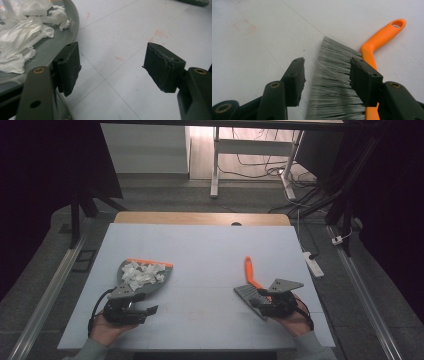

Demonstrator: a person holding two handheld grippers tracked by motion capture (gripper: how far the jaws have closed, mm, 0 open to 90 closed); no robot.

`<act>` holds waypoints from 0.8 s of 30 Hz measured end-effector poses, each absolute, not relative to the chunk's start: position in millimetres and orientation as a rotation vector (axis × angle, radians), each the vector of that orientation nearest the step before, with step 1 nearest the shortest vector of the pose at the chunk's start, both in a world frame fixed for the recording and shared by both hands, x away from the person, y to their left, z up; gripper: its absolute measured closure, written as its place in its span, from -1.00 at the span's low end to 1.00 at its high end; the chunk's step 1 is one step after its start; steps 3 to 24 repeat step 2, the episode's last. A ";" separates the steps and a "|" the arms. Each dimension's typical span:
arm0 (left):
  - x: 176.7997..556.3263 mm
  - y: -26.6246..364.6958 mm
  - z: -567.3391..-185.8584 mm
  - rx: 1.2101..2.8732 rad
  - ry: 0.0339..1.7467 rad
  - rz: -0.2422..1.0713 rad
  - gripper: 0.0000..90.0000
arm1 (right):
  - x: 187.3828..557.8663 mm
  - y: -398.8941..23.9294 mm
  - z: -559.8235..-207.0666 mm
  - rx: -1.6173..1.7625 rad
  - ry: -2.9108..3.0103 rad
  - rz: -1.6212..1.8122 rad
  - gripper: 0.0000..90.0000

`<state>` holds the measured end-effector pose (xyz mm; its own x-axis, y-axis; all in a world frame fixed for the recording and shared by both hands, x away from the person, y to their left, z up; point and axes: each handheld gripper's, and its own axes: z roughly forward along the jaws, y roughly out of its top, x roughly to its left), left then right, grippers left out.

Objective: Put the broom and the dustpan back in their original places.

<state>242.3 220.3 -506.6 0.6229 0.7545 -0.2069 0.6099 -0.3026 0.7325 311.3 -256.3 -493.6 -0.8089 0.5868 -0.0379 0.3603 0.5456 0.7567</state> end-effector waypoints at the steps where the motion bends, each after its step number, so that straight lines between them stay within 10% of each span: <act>1: 242.6 220.6 -507.0 2.020 1.074 0.221 -0.33 | 311.2 -256.1 -493.3 0.787 2.498 1.126 0.02; 24: 242.9 221.0 -507.5 2.021 1.075 0.221 -0.33 | 311.0 -256.3 -493.0 0.785 2.497 1.128 0.02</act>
